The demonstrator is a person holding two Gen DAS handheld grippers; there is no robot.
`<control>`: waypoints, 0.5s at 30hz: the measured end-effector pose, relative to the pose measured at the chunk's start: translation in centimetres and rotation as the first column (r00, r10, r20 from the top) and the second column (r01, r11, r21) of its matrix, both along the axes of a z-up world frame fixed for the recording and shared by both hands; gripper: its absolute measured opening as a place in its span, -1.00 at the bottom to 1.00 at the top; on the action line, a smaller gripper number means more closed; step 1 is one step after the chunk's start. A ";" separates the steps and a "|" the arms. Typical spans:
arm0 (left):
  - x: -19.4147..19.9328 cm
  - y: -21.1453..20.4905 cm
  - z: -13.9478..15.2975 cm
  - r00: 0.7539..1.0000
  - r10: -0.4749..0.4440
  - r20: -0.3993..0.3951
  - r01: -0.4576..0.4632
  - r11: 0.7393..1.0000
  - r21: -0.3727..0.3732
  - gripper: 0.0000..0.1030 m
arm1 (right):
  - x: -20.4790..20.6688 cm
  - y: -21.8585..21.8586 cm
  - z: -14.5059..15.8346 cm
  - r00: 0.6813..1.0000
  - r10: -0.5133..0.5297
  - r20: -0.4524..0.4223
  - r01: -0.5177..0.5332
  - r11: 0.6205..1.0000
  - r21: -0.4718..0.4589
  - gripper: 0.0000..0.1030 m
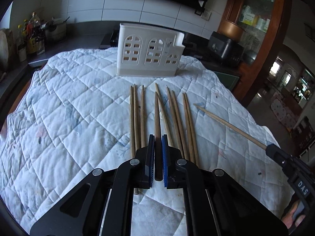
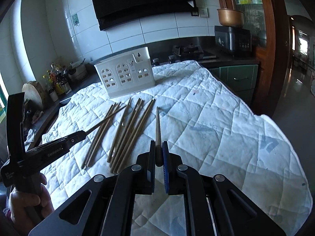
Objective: Organize utensils
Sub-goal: 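Close the left tool on another chopstick while the right tool holds its chopstick, then lift both chopsticks, carry them over the white holder and open both tools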
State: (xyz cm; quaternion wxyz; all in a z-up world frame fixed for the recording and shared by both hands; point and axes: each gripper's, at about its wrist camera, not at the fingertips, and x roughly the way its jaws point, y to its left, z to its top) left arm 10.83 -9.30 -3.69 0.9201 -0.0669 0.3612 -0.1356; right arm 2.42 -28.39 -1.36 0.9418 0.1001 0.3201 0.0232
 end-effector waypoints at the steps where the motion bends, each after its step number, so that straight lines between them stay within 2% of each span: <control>1: -0.2 0.2 0.6 1.000 -0.009 0.017 0.009 1.000 0.000 -0.89 | 0.1 0.1 0.7 1.000 0.006 0.013 -0.006 1.000 -0.007 -0.87; 10: -0.2 1.6 4.8 0.985 -0.091 0.144 0.082 0.994 0.069 -0.89 | 3.4 0.8 7.0 0.990 0.120 0.074 -0.114 0.990 -0.088 -0.87; 15: 1.5 2.2 6.5 0.979 -0.144 0.142 0.137 0.989 0.057 -0.89 | 6.8 1.2 9.9 0.979 0.199 0.048 -0.194 0.977 -0.084 -0.87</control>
